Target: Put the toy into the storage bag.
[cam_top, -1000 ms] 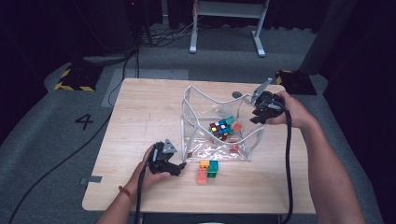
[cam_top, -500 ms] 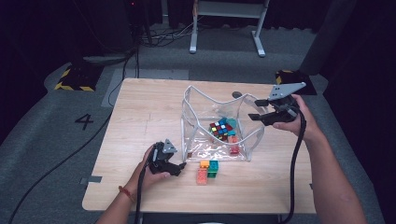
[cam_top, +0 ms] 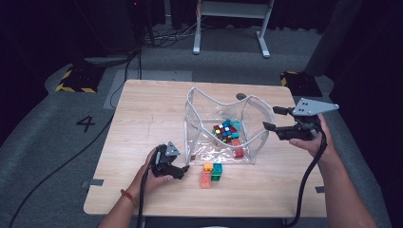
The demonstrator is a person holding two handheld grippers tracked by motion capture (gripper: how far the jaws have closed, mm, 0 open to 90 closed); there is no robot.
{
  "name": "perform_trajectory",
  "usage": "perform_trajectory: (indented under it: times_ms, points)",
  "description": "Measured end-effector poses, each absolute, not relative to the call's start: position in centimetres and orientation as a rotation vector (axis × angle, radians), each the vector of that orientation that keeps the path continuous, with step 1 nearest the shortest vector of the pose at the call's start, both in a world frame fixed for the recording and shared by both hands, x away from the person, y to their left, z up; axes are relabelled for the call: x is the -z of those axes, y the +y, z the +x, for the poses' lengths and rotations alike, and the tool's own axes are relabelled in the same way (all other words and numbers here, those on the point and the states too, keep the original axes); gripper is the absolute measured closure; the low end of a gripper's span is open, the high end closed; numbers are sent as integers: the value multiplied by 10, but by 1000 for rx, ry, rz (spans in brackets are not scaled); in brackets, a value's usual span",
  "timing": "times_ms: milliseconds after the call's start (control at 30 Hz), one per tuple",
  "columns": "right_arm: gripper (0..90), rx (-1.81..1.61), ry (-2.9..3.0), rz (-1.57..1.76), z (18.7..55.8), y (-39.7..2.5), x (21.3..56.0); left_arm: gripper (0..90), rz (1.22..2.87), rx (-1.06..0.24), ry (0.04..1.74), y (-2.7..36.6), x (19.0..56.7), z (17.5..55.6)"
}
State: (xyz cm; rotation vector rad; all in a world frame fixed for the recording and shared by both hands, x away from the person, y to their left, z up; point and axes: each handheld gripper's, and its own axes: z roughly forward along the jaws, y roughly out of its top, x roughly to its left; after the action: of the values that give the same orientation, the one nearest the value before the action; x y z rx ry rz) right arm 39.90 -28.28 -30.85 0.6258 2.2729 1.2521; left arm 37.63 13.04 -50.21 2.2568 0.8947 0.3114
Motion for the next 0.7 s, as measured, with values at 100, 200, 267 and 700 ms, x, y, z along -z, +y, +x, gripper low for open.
perform_trajectory:
  times_ms: [100, 200, 267, 700]
  points:
    - [340, -1268, 2262, 622, 389, -286, 314, 123, 2259, -324, 886, 131, 502, 377]
    - [340, -1288, 2263, 611, 379, -288, 320, 123, 2258, -324, 887, 131, 502, 377]
    - [342, -1294, 2260, 604, 372, -290, 325, 124, 2260, -314, 888, 131, 502, 377]
    - [362, -1372, 2329, 584, 335, -286, 375, 124, 2258, -314, 884, 130, 502, 377]
